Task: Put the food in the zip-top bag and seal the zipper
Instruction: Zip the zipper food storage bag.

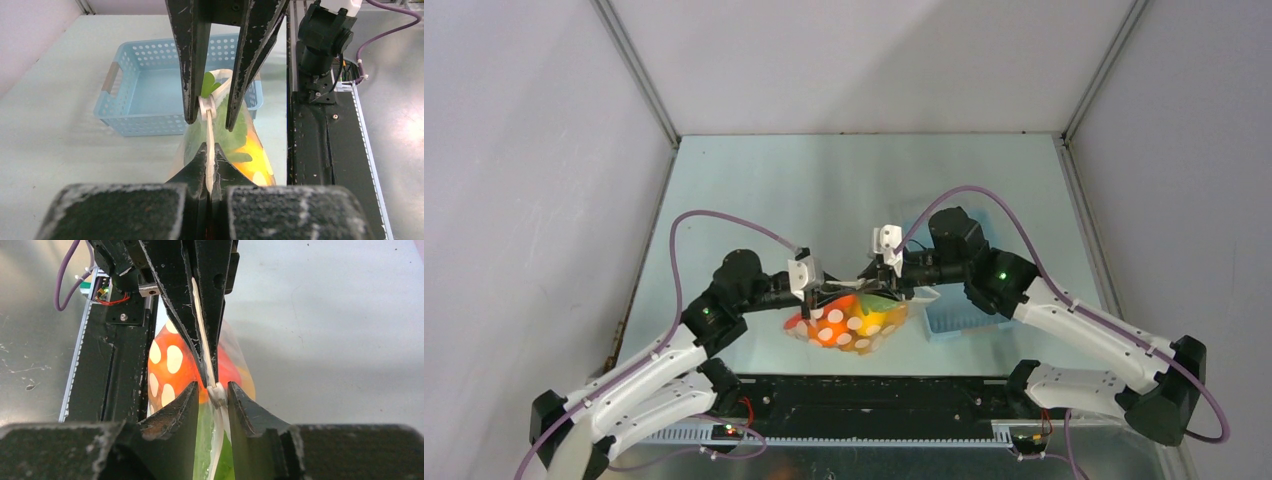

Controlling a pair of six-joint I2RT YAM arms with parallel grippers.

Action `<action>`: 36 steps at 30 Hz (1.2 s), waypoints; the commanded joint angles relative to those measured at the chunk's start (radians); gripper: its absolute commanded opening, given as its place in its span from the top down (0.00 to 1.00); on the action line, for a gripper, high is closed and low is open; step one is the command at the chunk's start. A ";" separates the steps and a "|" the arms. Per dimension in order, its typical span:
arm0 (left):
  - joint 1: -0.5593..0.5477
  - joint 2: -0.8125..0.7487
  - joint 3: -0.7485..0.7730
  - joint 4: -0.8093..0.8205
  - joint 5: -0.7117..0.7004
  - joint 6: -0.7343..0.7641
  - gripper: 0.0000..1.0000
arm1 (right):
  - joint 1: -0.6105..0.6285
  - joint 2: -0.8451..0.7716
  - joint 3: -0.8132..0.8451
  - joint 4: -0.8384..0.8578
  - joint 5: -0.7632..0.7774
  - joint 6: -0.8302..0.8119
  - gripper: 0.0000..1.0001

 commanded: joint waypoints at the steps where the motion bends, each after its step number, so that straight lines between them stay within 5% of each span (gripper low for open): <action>1: -0.004 -0.028 -0.008 0.106 -0.015 -0.026 1.00 | 0.008 0.013 0.034 0.054 -0.014 0.007 0.69; 10: -0.005 -0.071 -0.051 0.149 -0.035 -0.045 1.00 | 0.007 0.014 0.034 0.028 0.003 0.016 0.92; 36: -0.001 -0.210 -0.150 0.133 -0.264 -0.015 1.00 | -0.204 -0.146 -0.146 -0.152 0.232 0.132 0.91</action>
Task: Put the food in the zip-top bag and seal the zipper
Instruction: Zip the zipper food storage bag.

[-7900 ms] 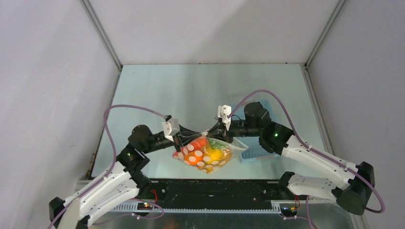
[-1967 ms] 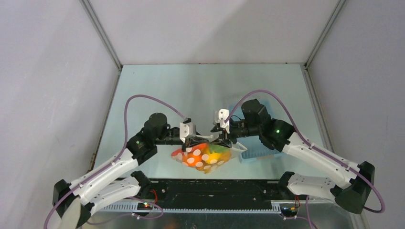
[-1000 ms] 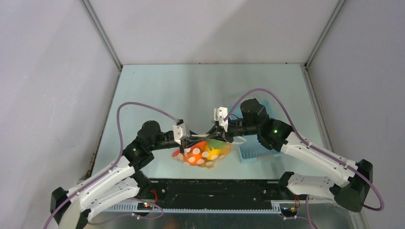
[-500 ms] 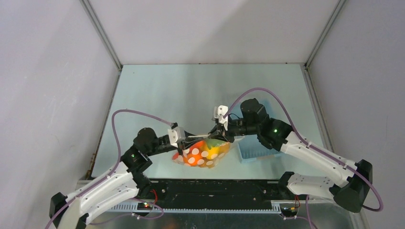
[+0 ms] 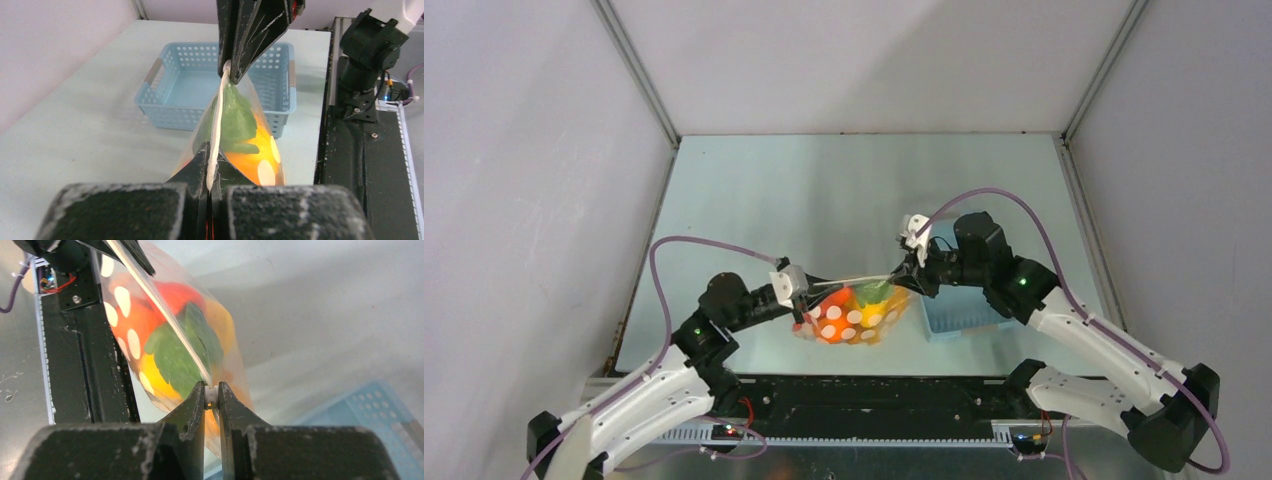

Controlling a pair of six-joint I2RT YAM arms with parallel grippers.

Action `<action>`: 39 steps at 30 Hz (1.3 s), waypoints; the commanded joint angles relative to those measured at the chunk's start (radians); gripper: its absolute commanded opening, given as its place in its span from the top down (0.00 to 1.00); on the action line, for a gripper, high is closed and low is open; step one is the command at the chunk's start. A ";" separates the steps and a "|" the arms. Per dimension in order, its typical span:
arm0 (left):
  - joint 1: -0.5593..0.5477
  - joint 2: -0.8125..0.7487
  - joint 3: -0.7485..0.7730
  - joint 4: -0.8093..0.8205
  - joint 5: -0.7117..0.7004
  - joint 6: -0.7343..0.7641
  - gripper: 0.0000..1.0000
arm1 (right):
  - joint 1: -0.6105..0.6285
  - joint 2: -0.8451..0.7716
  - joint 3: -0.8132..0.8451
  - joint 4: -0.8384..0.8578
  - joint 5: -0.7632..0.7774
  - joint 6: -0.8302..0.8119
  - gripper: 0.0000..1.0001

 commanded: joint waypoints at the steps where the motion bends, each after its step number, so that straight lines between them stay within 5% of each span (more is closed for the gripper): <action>1: 0.005 -0.041 0.001 0.015 -0.083 0.032 1.00 | -0.069 -0.053 -0.041 -0.072 0.121 0.033 0.91; 39: 0.053 -0.046 -0.018 -0.009 -0.201 0.047 1.00 | -0.149 -0.184 -0.095 -0.280 0.330 -0.111 0.81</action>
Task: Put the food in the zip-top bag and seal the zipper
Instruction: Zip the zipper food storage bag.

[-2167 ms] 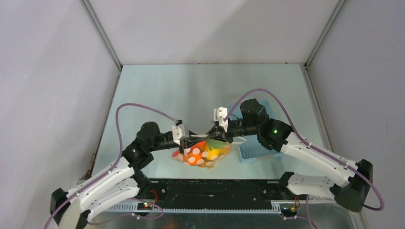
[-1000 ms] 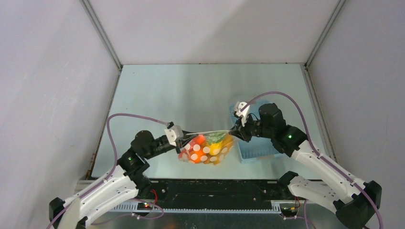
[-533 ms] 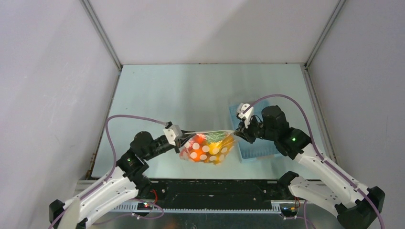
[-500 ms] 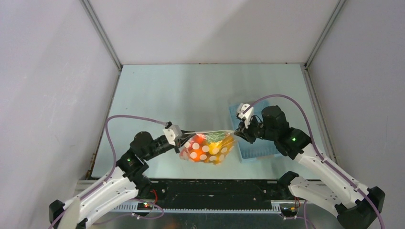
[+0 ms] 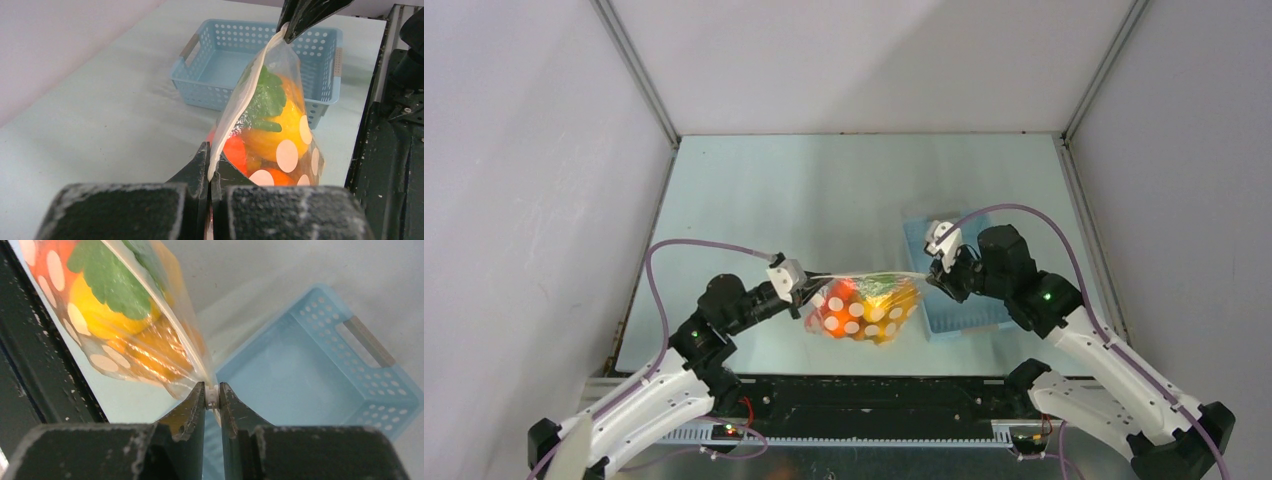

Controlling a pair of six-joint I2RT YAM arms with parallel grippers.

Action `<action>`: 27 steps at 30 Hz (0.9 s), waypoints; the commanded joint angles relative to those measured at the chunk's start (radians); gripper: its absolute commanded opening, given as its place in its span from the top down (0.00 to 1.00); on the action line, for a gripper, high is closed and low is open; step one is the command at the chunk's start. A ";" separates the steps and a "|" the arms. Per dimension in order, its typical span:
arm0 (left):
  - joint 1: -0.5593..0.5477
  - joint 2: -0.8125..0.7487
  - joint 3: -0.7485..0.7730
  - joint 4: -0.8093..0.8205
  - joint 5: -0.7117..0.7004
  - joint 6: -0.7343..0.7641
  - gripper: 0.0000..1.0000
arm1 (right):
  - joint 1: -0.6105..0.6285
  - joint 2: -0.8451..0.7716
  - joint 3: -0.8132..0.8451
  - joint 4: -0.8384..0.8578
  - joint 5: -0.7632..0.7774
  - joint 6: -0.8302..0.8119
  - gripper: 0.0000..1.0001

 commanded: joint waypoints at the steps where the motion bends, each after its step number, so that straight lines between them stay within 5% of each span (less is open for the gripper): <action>1: 0.031 -0.006 0.001 0.059 -0.053 0.021 1.00 | -0.042 -0.028 -0.006 -0.108 0.126 -0.053 0.81; 17: 0.043 0.002 -0.001 0.070 -0.034 0.014 1.00 | -0.110 -0.041 0.001 -0.106 0.013 -0.099 0.80; 22: 0.044 0.003 0.000 0.077 -0.012 0.012 1.00 | -0.111 -0.080 0.001 -0.059 -0.002 -0.087 0.73; 27: 0.043 -0.004 0.004 0.086 0.021 0.012 1.00 | -0.111 -0.139 0.001 0.044 -0.060 -0.052 0.48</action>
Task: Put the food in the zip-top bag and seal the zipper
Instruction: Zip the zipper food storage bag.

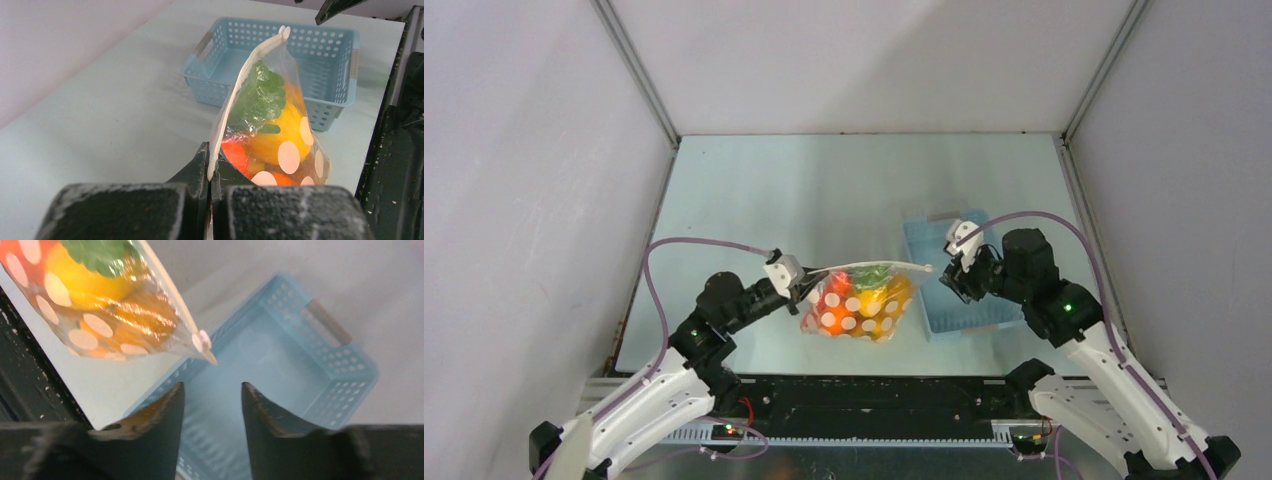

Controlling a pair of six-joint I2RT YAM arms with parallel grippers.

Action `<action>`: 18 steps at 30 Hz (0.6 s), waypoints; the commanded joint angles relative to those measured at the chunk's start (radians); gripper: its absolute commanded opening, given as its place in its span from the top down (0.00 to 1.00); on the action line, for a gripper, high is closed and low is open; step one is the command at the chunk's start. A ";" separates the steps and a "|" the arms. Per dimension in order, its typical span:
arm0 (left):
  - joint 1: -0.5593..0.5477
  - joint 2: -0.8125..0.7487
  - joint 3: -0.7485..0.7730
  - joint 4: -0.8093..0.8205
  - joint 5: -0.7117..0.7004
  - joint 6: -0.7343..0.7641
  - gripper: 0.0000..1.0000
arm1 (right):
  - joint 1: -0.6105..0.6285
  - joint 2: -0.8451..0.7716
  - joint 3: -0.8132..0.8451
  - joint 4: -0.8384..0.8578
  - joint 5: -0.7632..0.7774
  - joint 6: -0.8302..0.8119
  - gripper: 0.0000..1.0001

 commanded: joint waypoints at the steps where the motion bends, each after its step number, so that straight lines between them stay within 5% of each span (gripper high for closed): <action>1: 0.007 -0.012 0.006 0.086 0.041 0.012 1.00 | -0.004 -0.054 0.007 0.146 -0.108 0.020 0.47; 10: 0.008 0.000 0.014 0.117 0.064 0.032 1.00 | -0.004 0.082 0.049 0.161 -0.236 -0.069 0.42; 18: 0.008 0.020 0.012 0.155 0.038 0.047 1.00 | -0.005 0.210 0.109 0.062 -0.251 -0.077 0.51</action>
